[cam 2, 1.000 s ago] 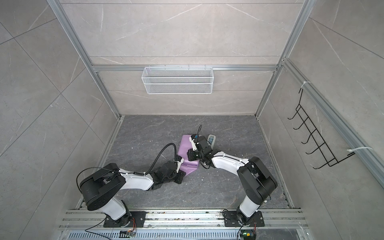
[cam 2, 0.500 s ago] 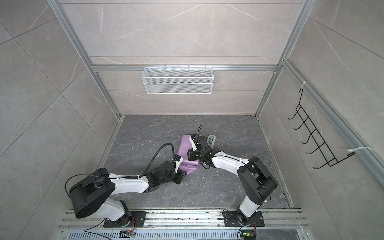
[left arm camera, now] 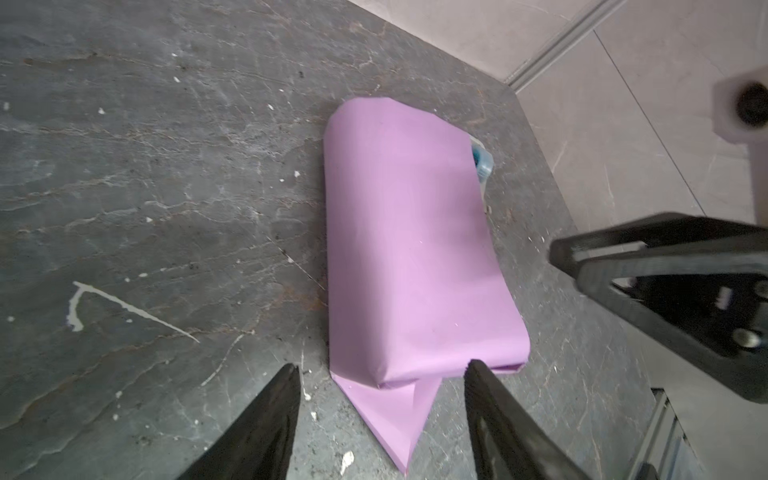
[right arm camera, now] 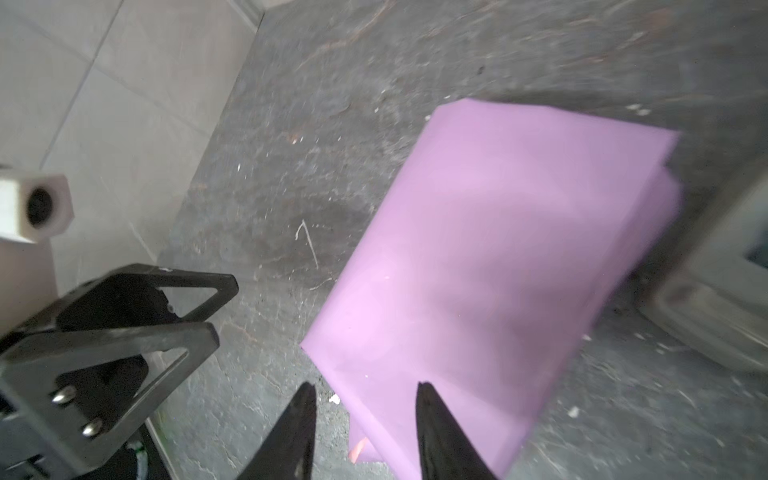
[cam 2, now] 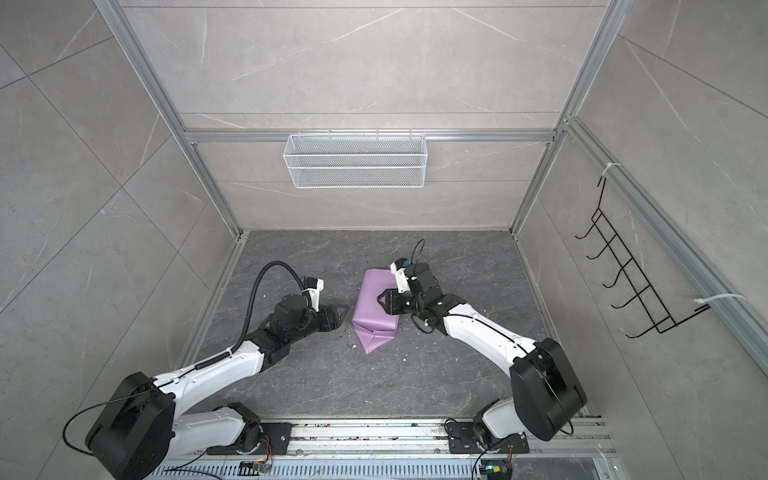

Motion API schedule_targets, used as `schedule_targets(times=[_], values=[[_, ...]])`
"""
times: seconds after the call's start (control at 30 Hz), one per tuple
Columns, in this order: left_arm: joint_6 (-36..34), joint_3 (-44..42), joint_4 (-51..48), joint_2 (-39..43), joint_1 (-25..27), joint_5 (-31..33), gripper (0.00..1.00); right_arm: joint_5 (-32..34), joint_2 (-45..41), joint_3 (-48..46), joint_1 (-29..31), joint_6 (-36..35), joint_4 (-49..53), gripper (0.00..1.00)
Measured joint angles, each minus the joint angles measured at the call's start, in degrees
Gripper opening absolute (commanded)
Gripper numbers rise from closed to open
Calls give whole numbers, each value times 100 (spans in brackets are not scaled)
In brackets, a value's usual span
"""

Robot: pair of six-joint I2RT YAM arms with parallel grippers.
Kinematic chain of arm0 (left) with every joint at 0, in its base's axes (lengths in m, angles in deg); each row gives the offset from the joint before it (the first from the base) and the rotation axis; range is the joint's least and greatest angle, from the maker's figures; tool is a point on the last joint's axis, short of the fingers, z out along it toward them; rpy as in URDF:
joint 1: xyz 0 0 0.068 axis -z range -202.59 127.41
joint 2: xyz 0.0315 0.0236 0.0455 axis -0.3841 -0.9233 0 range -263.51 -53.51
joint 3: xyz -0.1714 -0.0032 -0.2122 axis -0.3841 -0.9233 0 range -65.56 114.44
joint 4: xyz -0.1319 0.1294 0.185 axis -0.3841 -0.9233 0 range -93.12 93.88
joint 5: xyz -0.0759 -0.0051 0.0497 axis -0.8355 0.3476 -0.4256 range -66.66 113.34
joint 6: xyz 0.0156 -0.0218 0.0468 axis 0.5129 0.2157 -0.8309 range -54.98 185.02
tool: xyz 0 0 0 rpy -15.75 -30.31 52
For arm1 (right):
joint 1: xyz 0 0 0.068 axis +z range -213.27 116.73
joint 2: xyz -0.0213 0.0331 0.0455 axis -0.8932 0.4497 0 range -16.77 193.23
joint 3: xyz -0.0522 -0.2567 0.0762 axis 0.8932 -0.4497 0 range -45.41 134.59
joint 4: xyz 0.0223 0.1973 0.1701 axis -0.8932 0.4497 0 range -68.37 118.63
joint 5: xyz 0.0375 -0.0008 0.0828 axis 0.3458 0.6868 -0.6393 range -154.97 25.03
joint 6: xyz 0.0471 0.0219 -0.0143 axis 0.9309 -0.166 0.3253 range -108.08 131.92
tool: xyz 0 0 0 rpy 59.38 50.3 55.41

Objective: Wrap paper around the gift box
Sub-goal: 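Release the paper and draw both grippers back from the wrapped block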

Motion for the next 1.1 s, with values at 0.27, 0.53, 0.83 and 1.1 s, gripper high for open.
schedule_targets(times=[0.27,0.53,0.83,1.1], values=[[393,1123,-205,-1617,-42,-774,71,-243,514,-236,-356,459,-42,64],[664,1108,-136,-2031,170,-1189,68,-761,1281,-188,-358,741,-350,65],[1027,409,341,-1740,538,-1156,68,-990,1764,522,-551,466,-144,67],[957,-326,-96,-595,664,-168,73,-352,1161,544,-844,-197,726,70]])
